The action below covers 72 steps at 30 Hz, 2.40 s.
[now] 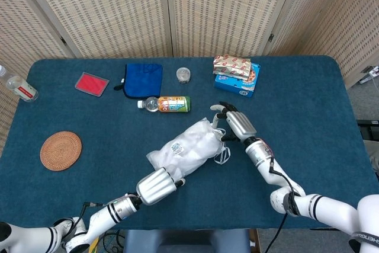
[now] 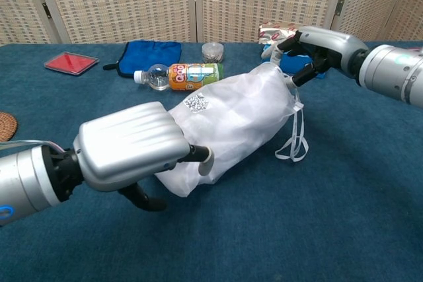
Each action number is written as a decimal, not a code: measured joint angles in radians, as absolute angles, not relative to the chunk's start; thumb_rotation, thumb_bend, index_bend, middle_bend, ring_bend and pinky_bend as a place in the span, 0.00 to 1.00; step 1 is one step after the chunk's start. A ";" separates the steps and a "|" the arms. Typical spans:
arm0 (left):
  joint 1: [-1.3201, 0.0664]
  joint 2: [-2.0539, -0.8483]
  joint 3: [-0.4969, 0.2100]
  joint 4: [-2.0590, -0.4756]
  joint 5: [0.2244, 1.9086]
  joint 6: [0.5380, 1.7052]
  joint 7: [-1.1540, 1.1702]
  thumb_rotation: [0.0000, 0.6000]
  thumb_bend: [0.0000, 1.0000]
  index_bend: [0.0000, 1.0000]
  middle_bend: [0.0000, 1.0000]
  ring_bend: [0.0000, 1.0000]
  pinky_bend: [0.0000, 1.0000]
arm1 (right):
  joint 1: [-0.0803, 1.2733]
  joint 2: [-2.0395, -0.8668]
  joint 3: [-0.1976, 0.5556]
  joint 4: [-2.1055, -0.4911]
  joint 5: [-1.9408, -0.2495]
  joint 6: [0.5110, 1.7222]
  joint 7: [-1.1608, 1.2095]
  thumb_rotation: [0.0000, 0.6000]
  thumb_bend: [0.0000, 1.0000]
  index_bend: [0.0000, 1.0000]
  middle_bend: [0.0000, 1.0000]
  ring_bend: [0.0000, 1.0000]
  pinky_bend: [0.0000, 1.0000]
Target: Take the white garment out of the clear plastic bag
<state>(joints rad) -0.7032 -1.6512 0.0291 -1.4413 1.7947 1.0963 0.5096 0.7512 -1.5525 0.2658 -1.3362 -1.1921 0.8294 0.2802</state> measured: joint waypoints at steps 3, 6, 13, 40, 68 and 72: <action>-0.699 -1.659 0.029 -1.432 1.789 1.100 0.509 1.00 0.21 0.43 1.00 1.00 1.00 | 0.750 -1.553 0.265 -1.336 -1.191 0.830 0.279 1.00 0.65 0.88 0.18 0.00 0.06; -0.695 -1.665 0.029 -1.425 1.782 1.101 0.508 1.00 0.29 0.43 1.00 1.00 1.00 | 0.749 -1.552 0.265 -1.337 -1.190 0.830 0.278 1.00 0.65 0.88 0.18 0.00 0.06; -0.690 -1.674 0.032 -1.414 1.772 1.099 0.508 1.00 0.35 0.44 1.00 1.00 1.00 | 0.747 -1.554 0.263 -1.336 -1.189 0.830 0.278 1.00 0.65 0.88 0.18 0.00 0.06; -0.676 -1.678 0.055 -1.400 1.783 1.127 0.458 1.00 0.47 0.54 1.00 1.00 1.00 | 0.752 -1.564 0.263 -1.334 -1.187 0.822 0.274 1.00 0.65 0.88 0.19 0.00 0.06; -0.639 -1.688 0.080 -1.362 1.819 1.208 0.400 1.00 0.47 0.75 1.00 1.00 1.00 | 0.730 -1.535 0.250 -1.337 -1.180 0.826 0.261 1.00 0.65 0.88 0.19 0.00 0.06; -0.620 -1.667 0.090 -1.369 1.813 1.219 0.400 1.00 0.47 0.75 1.00 1.00 1.00 | 0.716 -1.517 0.247 -1.336 -1.169 0.832 0.254 1.00 0.65 0.88 0.19 0.00 0.06</action>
<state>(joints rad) -0.6195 -1.6670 0.0902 -1.3693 1.8135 1.2193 0.4003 0.7164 -1.5173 0.2474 -1.3364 -1.1689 0.8317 0.2545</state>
